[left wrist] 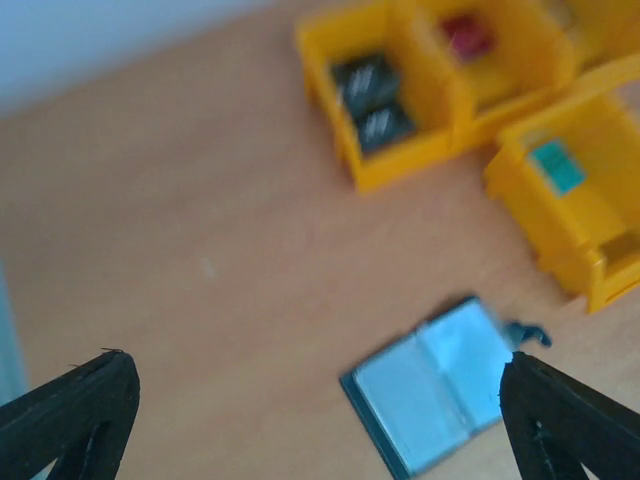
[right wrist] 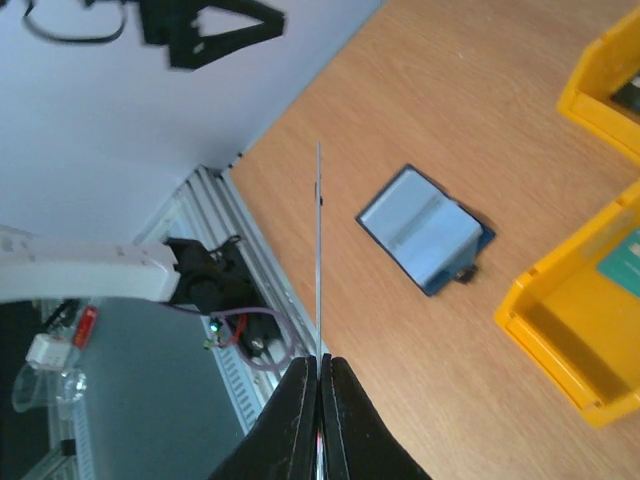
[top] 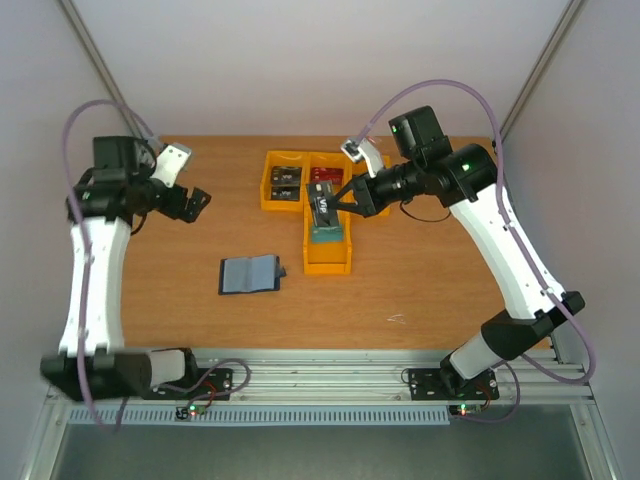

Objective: Take the credit cards out of the card holder

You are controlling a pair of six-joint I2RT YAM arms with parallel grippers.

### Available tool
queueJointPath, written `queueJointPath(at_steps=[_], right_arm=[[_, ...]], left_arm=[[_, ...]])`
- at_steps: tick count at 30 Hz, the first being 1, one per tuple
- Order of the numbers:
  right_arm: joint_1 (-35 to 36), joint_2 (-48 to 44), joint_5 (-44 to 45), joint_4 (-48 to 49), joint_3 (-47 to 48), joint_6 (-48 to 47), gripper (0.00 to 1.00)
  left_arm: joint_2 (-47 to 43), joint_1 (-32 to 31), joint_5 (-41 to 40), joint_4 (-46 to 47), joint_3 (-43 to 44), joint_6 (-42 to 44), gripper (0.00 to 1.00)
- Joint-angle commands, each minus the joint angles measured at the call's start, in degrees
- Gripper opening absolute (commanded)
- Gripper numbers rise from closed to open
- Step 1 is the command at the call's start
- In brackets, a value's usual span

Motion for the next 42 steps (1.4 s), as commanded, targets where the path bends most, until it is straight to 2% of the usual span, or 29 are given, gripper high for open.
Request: queueJointPath(at_steps=[1,5,7,8,12,13,16,18,20,22,24,29,31,35,40,42], right_arm=[[0.0,3.3,-7.2,-3.0,7.3,2.7,0.01],[-0.1,6.2,-13.6,-2.4,11.3,5.0,0.01],[-0.1,7.9,-15.5,-2.7,14.0,5.8,0.01],[-0.1,8.6,-15.9,-3.1,15.4,6.0,0.01],[-0.1,10.6,-18.7,-3.1,18.0,7.3,0.01],[0.1,10.7,-19.4,-2.6,17.9,8.2,0.01],[1.1,10.9,-19.5,-1.4,17.0,8.8,0.01],[2.0,11.0,-19.3,-0.6,16.5,9.2,0.01],[3.0,11.5,-19.0,-0.1,16.5,9.4,0.01],[4.1,12.0,-18.3,0.3,16.6,9.8,0.01],[4.7,12.9,-18.0,0.7,17.1,10.2,0.01],[6.1,15.0,-17.1,-0.8,20.0,10.0,0.01],[6.8,15.4,-17.2,-0.9,20.7,9.8,0.01],[7.5,16.2,-15.8,-2.5,22.5,8.8,0.01],[7.3,15.3,-11.5,-3.6,22.4,7.6,0.01],[6.3,14.4,-7.4,-4.0,21.9,7.8,0.27]], left_arm=[[-13.8,-4.3,4.9,8.9,1.4,14.2,0.99],[-18.9,-11.4,3.0,19.7,1.6,20.0,0.98],[-22.0,-16.8,2.9,28.3,-1.9,25.3,0.98],[-23.8,-19.0,4.4,32.1,-4.5,29.7,0.98],[-30.6,-26.3,10.5,45.4,-18.1,56.7,0.99],[-32.0,-27.1,12.0,50.0,-22.4,67.5,0.98],[-33.9,-28.3,18.1,64.1,-31.3,83.8,0.88],[-33.5,-29.3,19.1,68.2,-33.4,88.9,0.84],[-32.8,-30.2,18.7,71.8,-34.6,90.6,0.82],[-32.8,-30.8,18.8,74.3,-35.8,90.4,0.76],[-33.0,-31.4,19.0,74.6,-36.5,89.4,0.68],[-34.1,-32.0,17.0,73.1,-37.4,87.8,0.58],[-34.7,-32.1,17.0,72.1,-37.7,87.5,0.45],[-35.9,-32.0,17.3,71.5,-38.5,86.5,0.02],[-37.4,-32.0,16.2,69.2,-39.2,85.4,0.00],[-37.8,-32.1,14.8,66.4,-39.0,85.3,0.00]])
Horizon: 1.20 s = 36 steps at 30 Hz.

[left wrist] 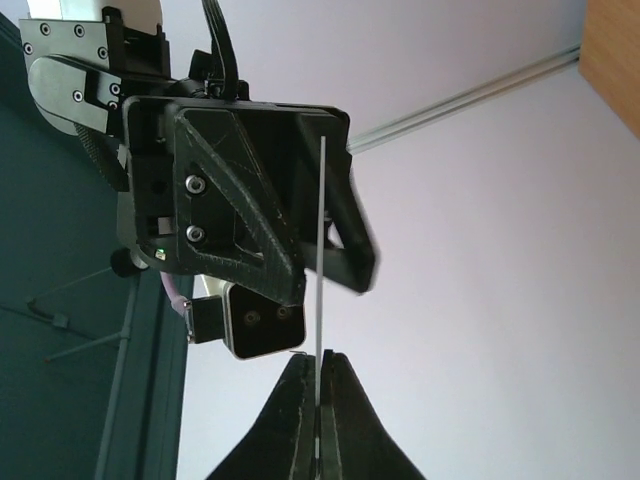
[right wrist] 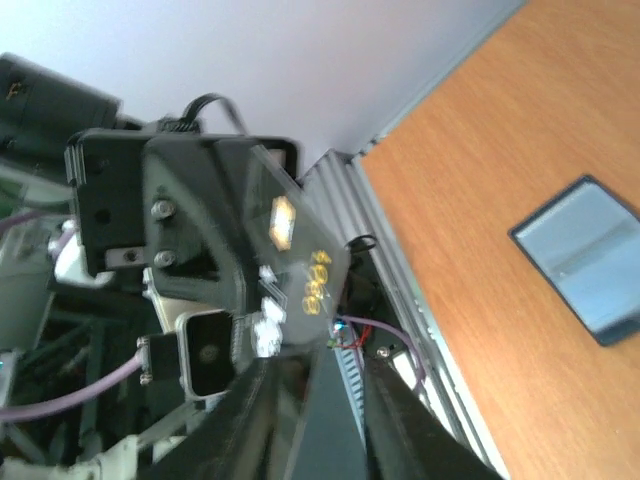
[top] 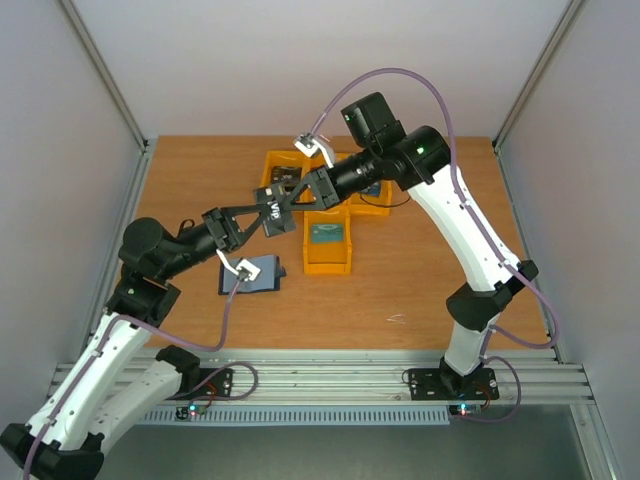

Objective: Take the credit cards out of the card holder

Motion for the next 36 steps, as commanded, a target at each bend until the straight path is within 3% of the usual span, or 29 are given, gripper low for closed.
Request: queueJointPath(at_steps=[1,5,9,15,19,23,29,36], right_arm=[[-2.1,-2.4,9.6,-1.6,0.2,-0.5,0.38],[-7.0,-8.4,21.7,2.0,-7.6,2.2,0.67],[-11.8,-16.2,35.1,6.5,-18.6,3.0,0.97],[-18.3,-22.6,46.2,7.7,-27.6,1.4,0.98],[-22.4,-24.0,46.4,7.7,-30.3,-0.2,0.99],[-25.6,-24.4,45.3,7.7,-31.8,-2.4,0.98],[-30.1,-22.5,42.7,7.3,-30.6,-4.6,0.98],[-34.2,-18.9,40.5,6.4,-27.5,-4.8,0.98]], left_arm=[[-1.7,-0.5,-2.2,-4.0,-0.1,-1.0,0.00],[0.0,-1.3,-12.8,-16.9,3.2,-2.4,0.00],[6.7,-2.2,-26.2,-27.5,10.6,-10.7,0.00],[26.5,-2.5,-42.4,-49.2,30.0,-32.0,0.00],[37.1,-2.4,-46.2,-57.5,37.3,-38.2,0.00],[48.3,-2.3,-50.6,-58.2,43.5,-41.4,0.00],[64.2,-0.5,-49.7,-54.6,55.6,-47.3,0.00],[78.1,1.2,-50.2,-52.5,66.0,-48.1,0.00]])
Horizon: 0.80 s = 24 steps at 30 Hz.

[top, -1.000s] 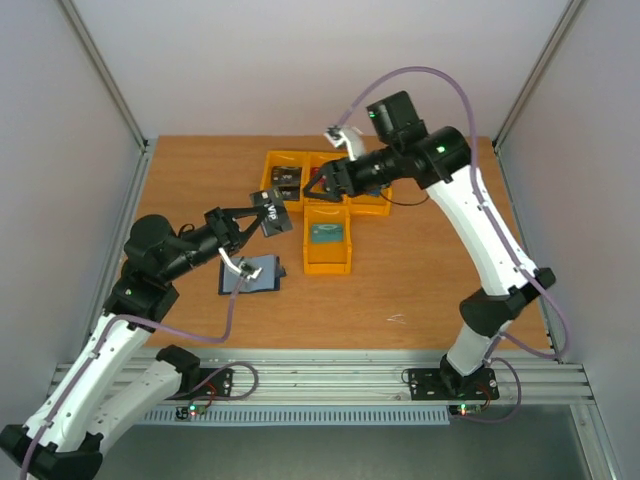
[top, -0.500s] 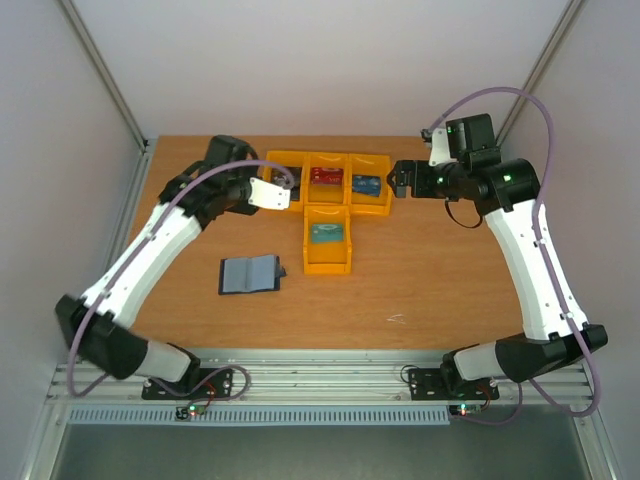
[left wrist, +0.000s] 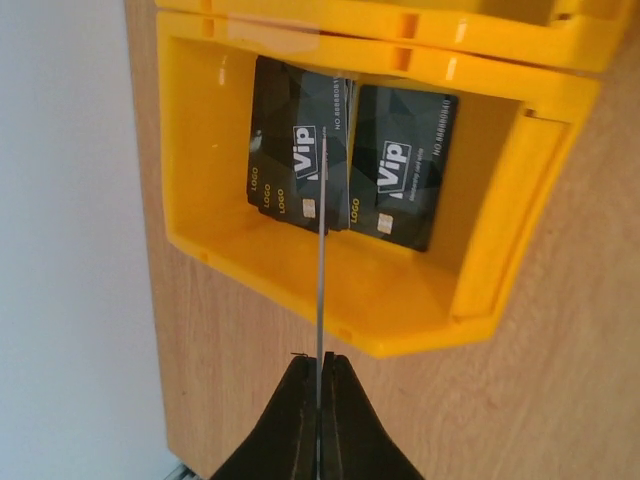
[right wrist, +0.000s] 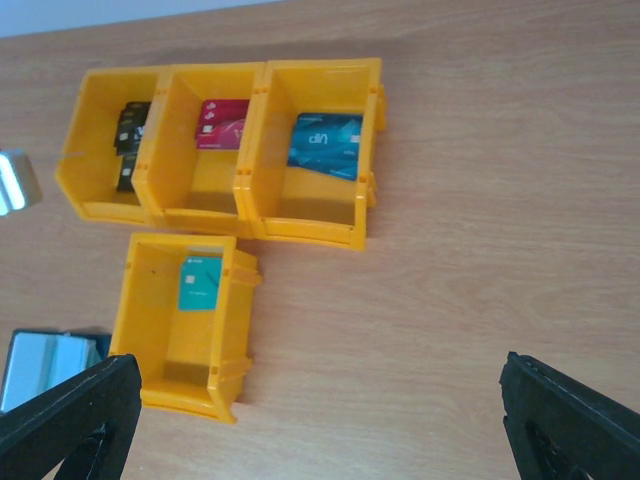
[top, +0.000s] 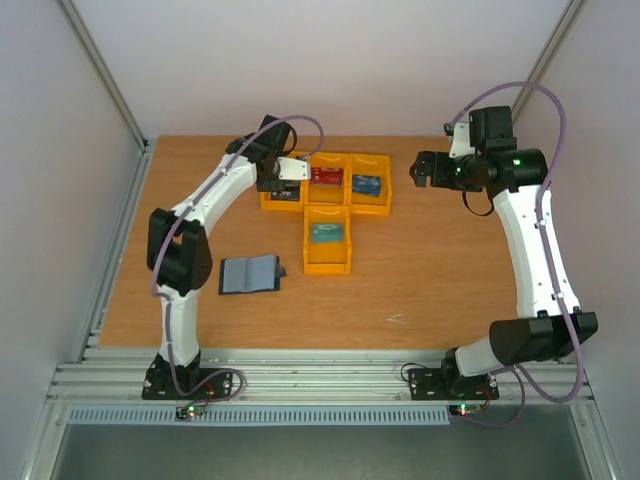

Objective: Take the credit cards out of the card holder

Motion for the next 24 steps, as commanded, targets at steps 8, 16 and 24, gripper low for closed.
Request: queueJointPath(at_steps=[8,16,24], right_arm=[[-3.1,4.4,-4.4,-0.3,3.5,-0.2,0.98],[-3.4,6.7,-4.8,-0.7,6.4,0.1,0.99],[-3.4,7.2,-4.9,-1.2,6.8,0.5,0.98]], left_arm=[[11.8,1.9,-5.7,13.8,7.4,-0.7,0.00],[15.1,1.5,-5.7,18.9,8.0,-0.7,0.00],[20.5,1.1,-5.1,17.0,13.8,-2.9,0.00]])
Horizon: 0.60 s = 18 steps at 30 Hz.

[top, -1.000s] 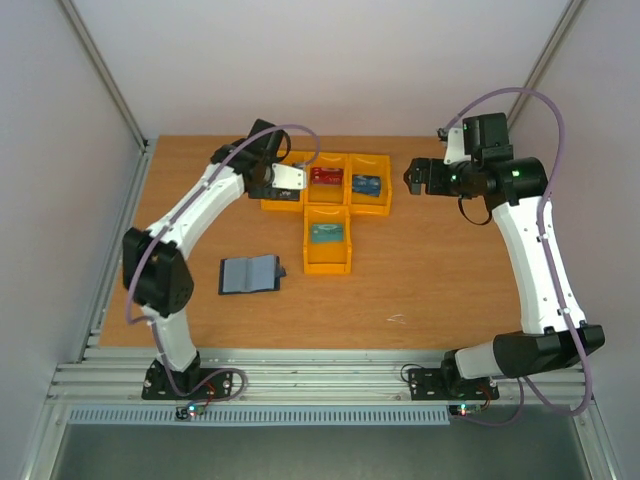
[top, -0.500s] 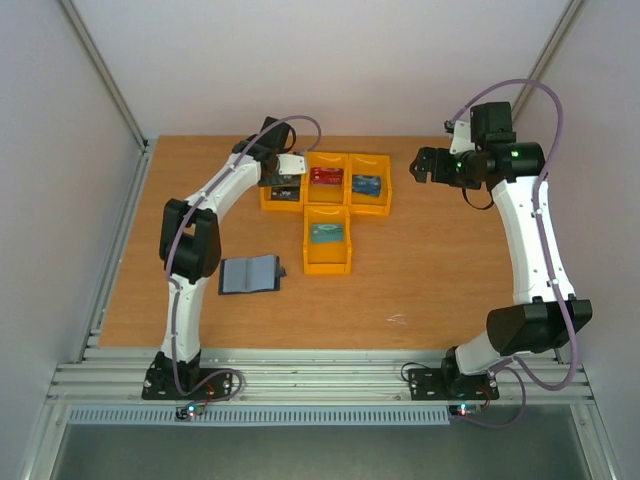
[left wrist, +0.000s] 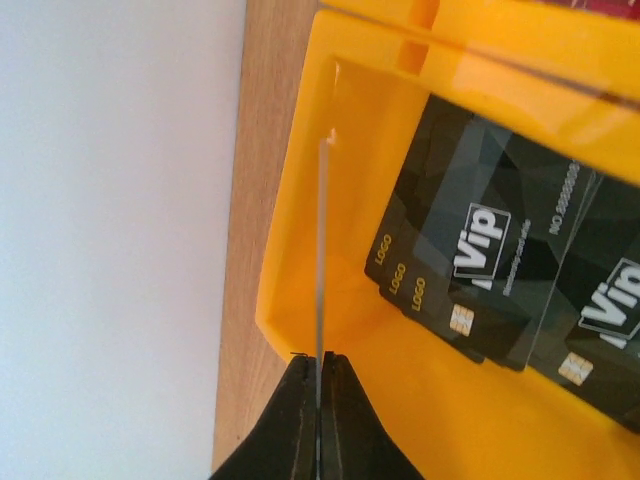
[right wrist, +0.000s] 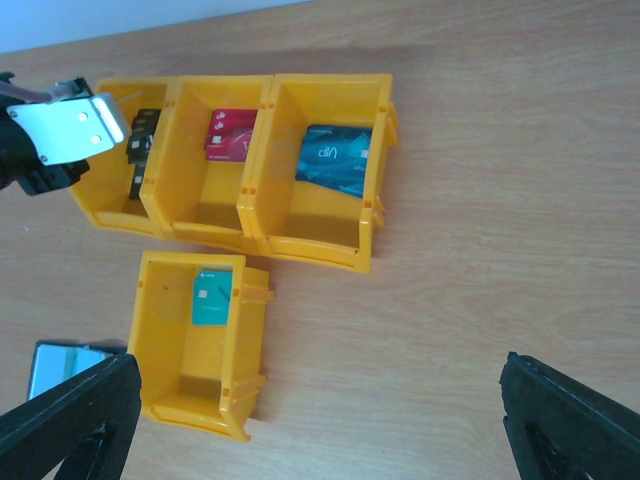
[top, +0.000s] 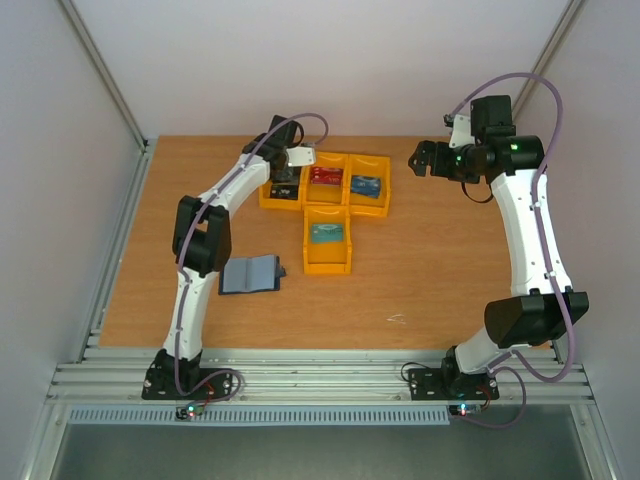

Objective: Take the credit cards out of the card holder

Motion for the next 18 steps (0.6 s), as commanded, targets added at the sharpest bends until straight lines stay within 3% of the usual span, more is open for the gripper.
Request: queueJointPath(at_steps=[1,18], right_arm=[[-0.4,0.2,-0.4,-0.8,1.4,0.6,0.98],[-0.7,0.2,-0.9,-0.9,1.2,-0.2,0.99]], left_arm=[[3.3,-0.6,1.0,1.0,2.7,-1.8,0.00],[4.9,-1.4,0.2,4.7,-1.2,2.5,0.00]])
